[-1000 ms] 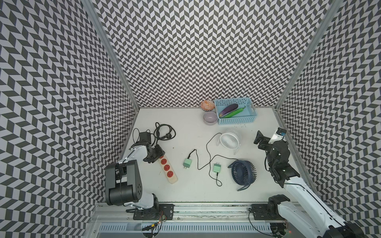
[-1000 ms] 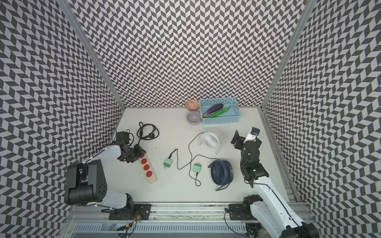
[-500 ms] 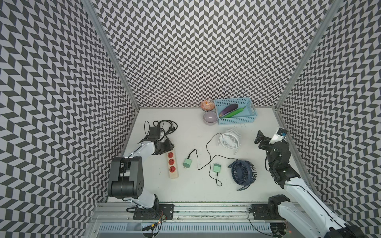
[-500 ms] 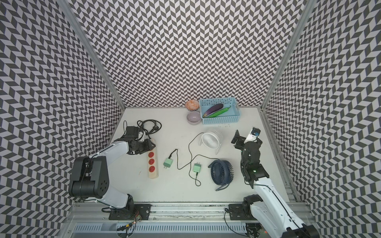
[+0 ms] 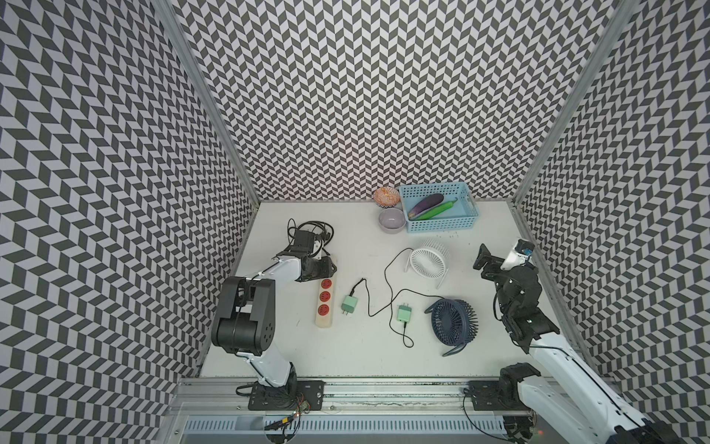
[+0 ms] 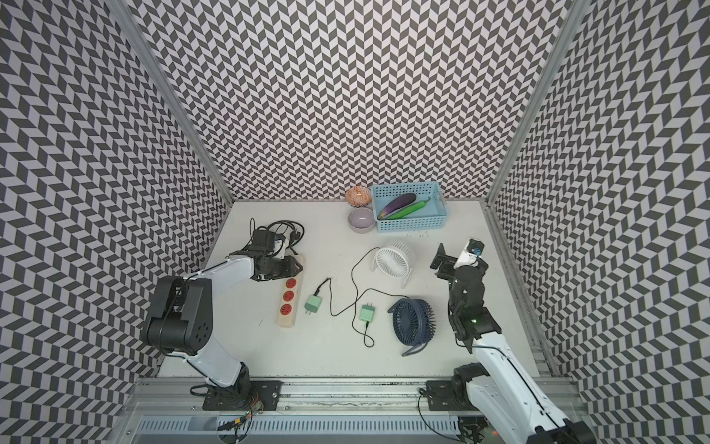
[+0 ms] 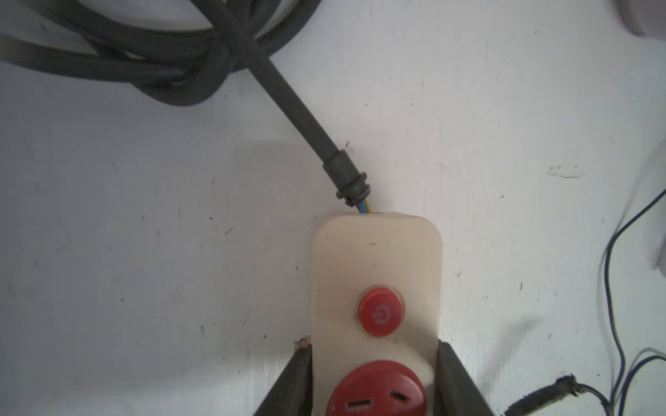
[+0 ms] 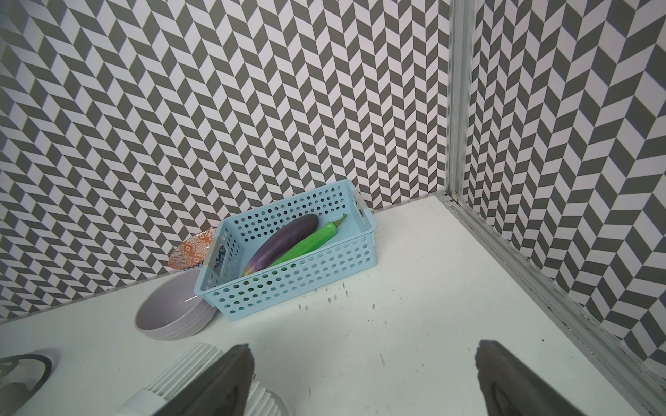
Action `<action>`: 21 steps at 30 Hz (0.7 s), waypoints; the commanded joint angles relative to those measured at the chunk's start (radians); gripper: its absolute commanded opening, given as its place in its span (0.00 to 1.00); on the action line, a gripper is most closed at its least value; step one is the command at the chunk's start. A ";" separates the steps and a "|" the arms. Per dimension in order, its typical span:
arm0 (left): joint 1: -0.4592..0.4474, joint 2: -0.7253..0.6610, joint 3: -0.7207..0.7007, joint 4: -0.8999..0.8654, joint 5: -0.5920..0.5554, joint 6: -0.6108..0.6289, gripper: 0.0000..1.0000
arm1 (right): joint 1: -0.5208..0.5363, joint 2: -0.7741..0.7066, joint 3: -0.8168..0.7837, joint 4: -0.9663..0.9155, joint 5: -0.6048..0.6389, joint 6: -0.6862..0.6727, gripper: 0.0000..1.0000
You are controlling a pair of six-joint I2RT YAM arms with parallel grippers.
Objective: Plug the desk fan into the power strip
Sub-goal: Adjust the socket at the center of the board.
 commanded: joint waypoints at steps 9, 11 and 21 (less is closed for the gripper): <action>-0.042 0.095 0.085 0.025 -0.024 -0.046 0.26 | 0.015 -0.018 -0.030 0.064 0.010 -0.014 1.00; -0.048 0.109 0.096 0.022 -0.029 -0.057 0.26 | 0.016 -0.019 -0.031 0.072 0.013 -0.016 1.00; -0.102 0.205 0.195 -0.013 -0.063 -0.052 0.27 | 0.017 -0.018 -0.039 0.072 0.010 -0.017 1.00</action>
